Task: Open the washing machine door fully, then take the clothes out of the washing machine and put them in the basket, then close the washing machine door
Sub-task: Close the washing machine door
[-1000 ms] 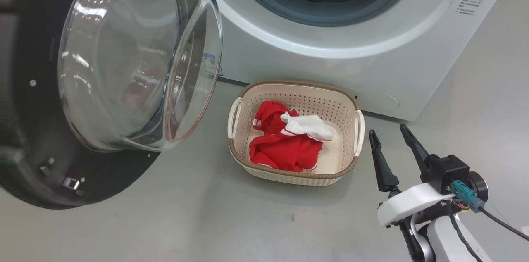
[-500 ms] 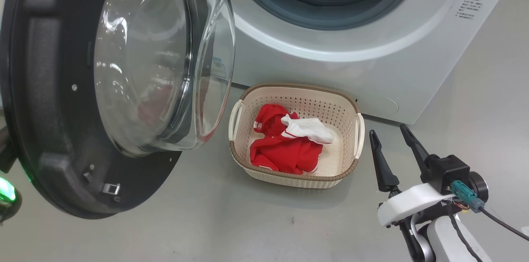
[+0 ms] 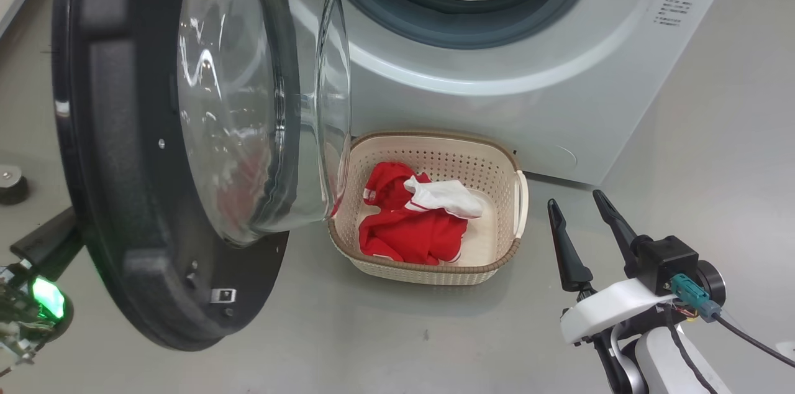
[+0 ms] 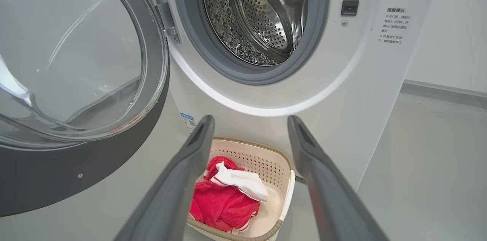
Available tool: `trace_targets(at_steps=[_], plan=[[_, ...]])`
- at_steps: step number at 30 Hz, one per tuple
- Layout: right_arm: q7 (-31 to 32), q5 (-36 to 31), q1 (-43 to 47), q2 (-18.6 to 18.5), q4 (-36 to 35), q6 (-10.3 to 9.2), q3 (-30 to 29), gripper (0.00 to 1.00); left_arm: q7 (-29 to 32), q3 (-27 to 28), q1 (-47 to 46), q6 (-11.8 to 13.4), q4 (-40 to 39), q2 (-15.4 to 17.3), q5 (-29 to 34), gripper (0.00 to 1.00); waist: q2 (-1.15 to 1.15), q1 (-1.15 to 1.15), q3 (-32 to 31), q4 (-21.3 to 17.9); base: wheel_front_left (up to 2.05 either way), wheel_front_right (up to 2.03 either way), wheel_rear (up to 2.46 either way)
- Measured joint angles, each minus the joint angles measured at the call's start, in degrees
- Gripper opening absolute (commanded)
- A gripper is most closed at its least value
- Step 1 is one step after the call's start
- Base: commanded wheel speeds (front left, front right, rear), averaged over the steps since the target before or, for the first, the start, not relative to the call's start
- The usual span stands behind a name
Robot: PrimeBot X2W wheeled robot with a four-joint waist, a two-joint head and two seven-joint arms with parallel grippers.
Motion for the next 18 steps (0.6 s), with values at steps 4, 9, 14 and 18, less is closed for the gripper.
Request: trace_targets(at_steps=[4, 9, 14, 18], plan=[[0.0, 0.0, 0.0, 0.1, 0.0, 0.01, 0.2, 1.0, 0.7, -0.7, 0.5, -0.1, -1.3, -0.4, 0.0, 0.0, 0.0, 0.0, 0.0, -0.9, 0.0, 0.0, 0.0], [0.0, 0.1, -0.4, 0.3, 0.2, 0.01, 0.3, 1.0, 1.6, -1.4, 1.3, -0.1, -3.8, -1.2, 0.0, 0.0, 0.0, 0.0, 0.1, -2.8, 0.0, 0.0, 0.0], [-0.1, 0.3, -1.0, 0.6, 0.2, 0.0, 0.5, 1.0, 2.4, -1.8, 1.9, -0.1, -5.3, -1.4, -0.8, 0.0, 0.0, 0.0, 0.3, -5.0, 0.0, 0.0, 0.0], [-0.2, 0.5, -1.1, 0.9, 0.2, -0.01, 0.7, 1.0, 2.9, -2.4, 2.1, -0.1, -6.5, -1.9, -1.2, 0.0, 0.0, 0.0, 0.6, -7.0, 0.0, 0.0, 0.0]])
